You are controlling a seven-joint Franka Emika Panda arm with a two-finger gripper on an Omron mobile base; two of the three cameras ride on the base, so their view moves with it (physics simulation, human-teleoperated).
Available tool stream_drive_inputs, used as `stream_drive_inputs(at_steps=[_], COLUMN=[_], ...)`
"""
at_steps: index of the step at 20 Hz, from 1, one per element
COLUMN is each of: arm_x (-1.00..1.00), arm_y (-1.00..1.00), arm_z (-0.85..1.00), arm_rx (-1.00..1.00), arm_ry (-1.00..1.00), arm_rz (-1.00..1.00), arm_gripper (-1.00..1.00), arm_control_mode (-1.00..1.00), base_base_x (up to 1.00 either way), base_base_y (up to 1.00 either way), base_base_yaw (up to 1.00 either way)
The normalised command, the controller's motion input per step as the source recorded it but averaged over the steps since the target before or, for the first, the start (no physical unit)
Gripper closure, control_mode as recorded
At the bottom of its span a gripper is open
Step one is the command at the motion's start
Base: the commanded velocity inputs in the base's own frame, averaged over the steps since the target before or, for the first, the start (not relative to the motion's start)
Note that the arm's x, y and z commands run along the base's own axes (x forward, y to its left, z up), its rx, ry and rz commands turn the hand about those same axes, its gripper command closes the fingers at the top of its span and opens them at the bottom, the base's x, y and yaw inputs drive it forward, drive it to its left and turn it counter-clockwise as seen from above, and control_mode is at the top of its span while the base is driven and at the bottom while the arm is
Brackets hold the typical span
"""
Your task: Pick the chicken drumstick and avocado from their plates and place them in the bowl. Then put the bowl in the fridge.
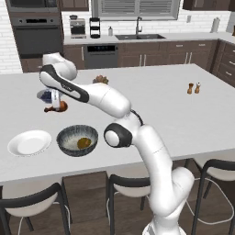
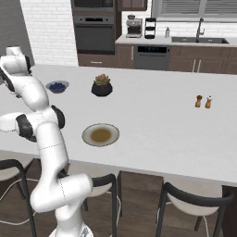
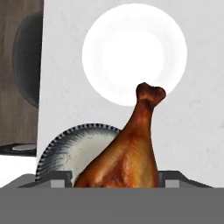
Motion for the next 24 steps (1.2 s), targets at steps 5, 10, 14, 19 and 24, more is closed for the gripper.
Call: stream_drive_inputs(at_steps=[5, 10, 14, 19, 24], arm_x=[-0.13, -0.68, -0.37, -0.06, -0.18], arm_y=[-0.57, -0.49, -0.52, -0.43, -0.24], arm_z=[-0.77, -0.86, -1.00, -0.69, -0.41], arm_rx=[0.21, 0.14, 0.21, 0.27, 0.17], arm_ry=[-0.30, -0.22, -0.38, -0.23, -0.07], arm_rz=[0.04, 0.01, 0.00, 0.00, 0.00], arm_gripper=[1.00, 1.00, 1.00, 1.00, 1.00], arm_control_mode=[-1.00, -1.00, -1.00, -1.00, -1.00], base_base_x=[0.00, 0.00, 0.00, 0.00, 0.00], base_base_y=[0.00, 0.00, 0.00, 0.00, 0.00], base_base_yaw=[0.00, 0.00, 0.00, 0.00, 0.00])
